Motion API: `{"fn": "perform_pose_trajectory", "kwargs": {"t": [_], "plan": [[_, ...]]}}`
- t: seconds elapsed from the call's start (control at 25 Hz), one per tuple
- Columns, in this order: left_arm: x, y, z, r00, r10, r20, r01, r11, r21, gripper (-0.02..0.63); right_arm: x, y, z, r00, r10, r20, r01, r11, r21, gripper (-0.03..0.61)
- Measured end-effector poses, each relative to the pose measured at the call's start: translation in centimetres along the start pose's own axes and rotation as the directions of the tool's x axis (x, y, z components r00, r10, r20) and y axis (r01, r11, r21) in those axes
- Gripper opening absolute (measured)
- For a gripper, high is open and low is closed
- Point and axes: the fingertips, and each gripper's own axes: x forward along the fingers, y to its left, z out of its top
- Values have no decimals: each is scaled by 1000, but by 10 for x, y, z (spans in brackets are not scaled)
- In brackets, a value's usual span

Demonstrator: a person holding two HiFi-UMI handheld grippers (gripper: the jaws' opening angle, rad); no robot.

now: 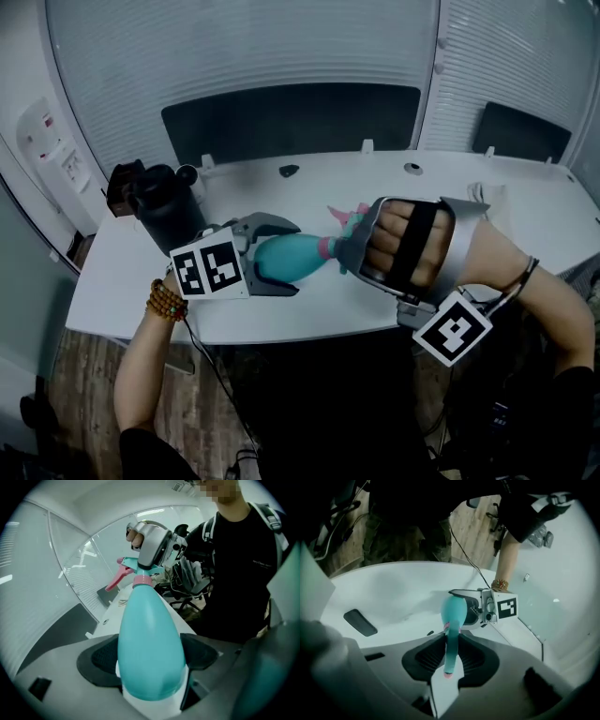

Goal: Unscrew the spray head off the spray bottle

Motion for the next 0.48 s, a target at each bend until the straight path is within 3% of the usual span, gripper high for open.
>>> {"fn": "perform_pose_trajectory", "kwargs": {"t": [0.08, 0.28, 0.48], "plan": [[-2, -4, -1, 1000, -21, 13, 21, 1000, -10, 405, 0, -4, 2, 1000, -19, -11, 19, 1000, 0, 86], [-8, 8, 4, 996, 71, 57, -69, 997, -35, 405, -1, -12, -15, 998, -59, 7, 56, 974, 221, 87], [-16, 18, -2, 991, 115, 73, -109, 991, -74, 405, -8, -21, -49, 989, -117, -90, 139, 941, 309, 87]]}}
